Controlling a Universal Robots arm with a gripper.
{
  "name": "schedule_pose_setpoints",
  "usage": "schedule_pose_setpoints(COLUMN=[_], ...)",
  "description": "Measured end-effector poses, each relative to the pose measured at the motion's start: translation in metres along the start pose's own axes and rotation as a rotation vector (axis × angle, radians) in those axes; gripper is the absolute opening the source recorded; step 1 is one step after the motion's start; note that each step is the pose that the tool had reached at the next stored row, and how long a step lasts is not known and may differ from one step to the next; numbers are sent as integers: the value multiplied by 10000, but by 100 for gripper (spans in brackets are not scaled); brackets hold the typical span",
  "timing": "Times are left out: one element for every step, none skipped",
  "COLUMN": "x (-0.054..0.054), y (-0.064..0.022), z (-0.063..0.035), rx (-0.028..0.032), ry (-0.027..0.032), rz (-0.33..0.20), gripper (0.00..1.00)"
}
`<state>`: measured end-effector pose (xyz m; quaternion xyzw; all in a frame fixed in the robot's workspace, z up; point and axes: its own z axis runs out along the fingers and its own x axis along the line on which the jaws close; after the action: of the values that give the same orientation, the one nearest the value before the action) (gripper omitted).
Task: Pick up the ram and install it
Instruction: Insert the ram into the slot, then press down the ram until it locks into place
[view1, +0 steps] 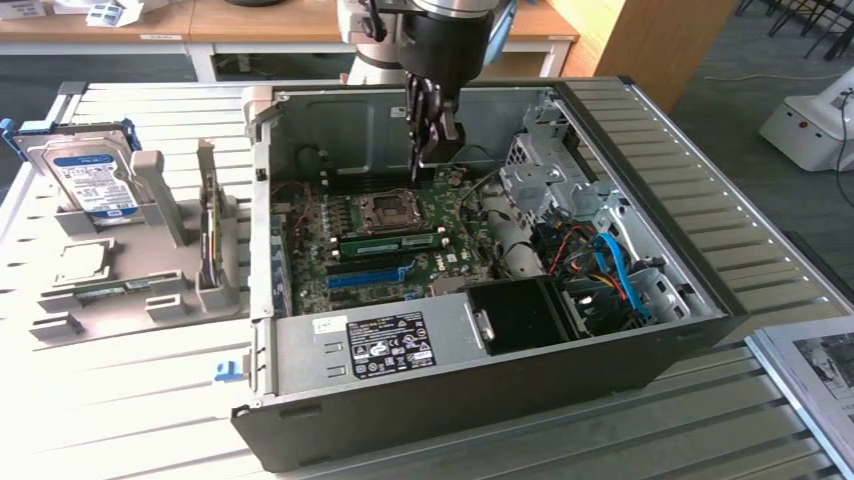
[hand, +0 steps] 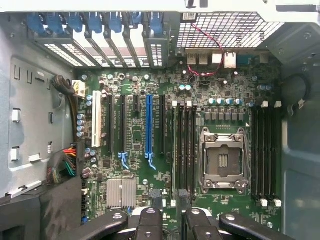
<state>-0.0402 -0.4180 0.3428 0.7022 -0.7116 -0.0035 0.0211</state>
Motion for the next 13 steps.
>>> schedule_pose_setpoints(x=[0, 0, 0, 0, 0, 0, 0, 0, 0, 0, 0, 0, 0], y=[0, 0, 0, 0, 0, 0, 0, 0, 0, 0, 0, 0, 0], z=[-2, -3, -4, -4, -4, -4, -4, -4, -4, -4, -4, -4, -4], rx=[0, 1, 0, 0, 0, 0, 0, 0, 0, 0, 0, 0, 0], ry=[-4, -6, -5, -5, -5, -5, -5, -5, -5, -5, -5, -5, -5], rz=[0, 0, 0, 1, 0, 1, 1, 0, 1, 0, 1, 0, 0], gripper=[25, 25, 25, 25, 25, 25, 25, 25, 25, 25, 25, 25, 25])
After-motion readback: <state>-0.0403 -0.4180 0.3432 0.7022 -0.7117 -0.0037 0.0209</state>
